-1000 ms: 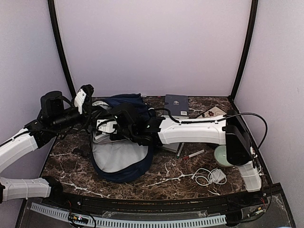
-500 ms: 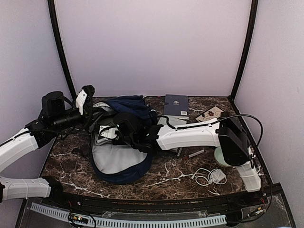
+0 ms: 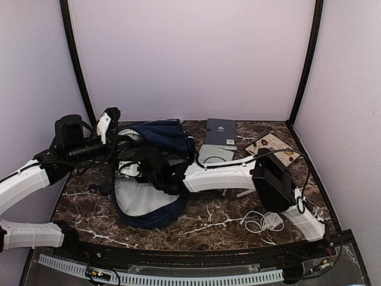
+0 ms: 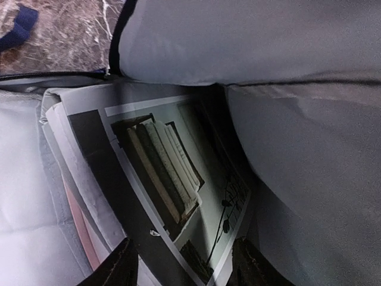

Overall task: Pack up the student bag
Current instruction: Adjust the book in the largest pocket of the bag.

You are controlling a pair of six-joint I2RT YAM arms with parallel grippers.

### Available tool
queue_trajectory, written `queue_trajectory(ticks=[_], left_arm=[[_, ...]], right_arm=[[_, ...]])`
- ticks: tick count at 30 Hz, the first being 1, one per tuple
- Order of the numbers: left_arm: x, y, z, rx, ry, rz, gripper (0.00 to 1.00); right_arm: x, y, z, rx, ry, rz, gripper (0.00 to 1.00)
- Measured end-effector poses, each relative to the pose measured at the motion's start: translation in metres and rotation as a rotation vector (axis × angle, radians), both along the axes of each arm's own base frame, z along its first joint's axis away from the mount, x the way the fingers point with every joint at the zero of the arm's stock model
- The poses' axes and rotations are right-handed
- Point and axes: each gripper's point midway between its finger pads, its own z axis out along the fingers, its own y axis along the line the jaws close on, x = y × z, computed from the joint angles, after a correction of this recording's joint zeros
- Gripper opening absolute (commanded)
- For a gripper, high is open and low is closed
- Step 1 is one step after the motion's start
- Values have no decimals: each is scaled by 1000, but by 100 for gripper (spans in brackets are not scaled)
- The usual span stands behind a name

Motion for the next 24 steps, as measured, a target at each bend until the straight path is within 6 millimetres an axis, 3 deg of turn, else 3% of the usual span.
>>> queue_trajectory(ticks=[4, 10, 16, 24], left_arm=[[2, 1, -1, 2, 4, 7, 0], [4, 2, 0, -2, 2, 22, 0], [16, 14, -2, 21, -8, 133, 0], [28, 24, 1, 35, -14, 220, 0]], right_arm=[[9, 3, -2, 8, -18, -49, 55], [6, -3, -5, 5, -20, -55, 68], [-28, -29, -2, -27, 17, -7, 84], [-100, -44, 66, 103, 68, 119, 89]])
